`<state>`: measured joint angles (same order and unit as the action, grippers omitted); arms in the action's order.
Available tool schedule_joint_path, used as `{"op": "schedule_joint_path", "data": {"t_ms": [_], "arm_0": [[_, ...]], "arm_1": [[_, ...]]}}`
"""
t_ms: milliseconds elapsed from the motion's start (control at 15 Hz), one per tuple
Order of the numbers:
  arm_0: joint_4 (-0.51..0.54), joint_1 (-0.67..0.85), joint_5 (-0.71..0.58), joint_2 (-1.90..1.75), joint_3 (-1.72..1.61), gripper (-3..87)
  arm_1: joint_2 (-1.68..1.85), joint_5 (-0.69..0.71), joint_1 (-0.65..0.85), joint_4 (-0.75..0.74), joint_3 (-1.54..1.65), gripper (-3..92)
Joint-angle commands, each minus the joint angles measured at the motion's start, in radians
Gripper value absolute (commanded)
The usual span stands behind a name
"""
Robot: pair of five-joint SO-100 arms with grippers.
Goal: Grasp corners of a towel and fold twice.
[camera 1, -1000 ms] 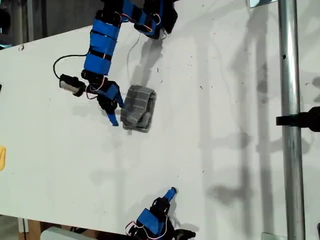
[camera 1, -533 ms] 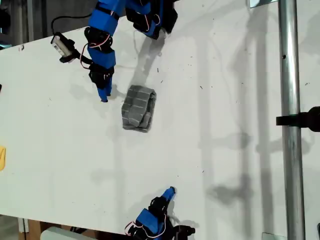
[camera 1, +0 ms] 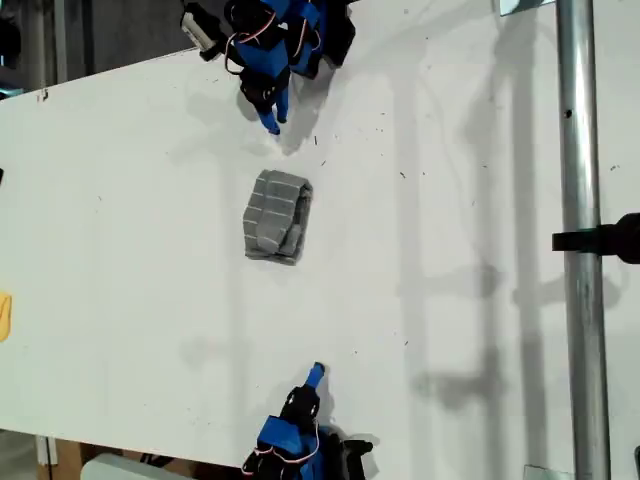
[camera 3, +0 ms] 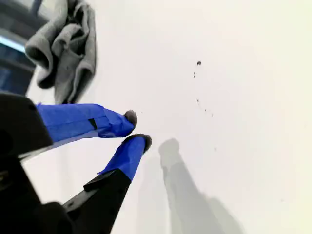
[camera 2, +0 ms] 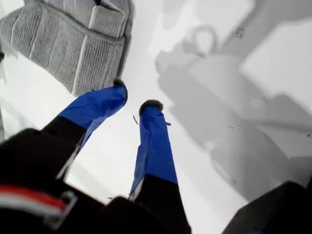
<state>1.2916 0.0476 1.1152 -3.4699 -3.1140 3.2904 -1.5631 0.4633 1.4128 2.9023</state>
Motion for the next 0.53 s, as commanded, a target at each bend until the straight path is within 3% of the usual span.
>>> {"op": "schedule_joint_path", "data": {"t_ms": [0,467], "arm_0": [[0.002,0.023,-0.141,-0.006,-0.005,4.1],[0.002,0.021,-0.141,-0.006,-0.005,3.7]], "arm_1": [[-0.005,0.072,-0.021,0.003,-0.015,12.0],[-0.005,0.072,-0.063,0.003,-0.015,11.9]]}}
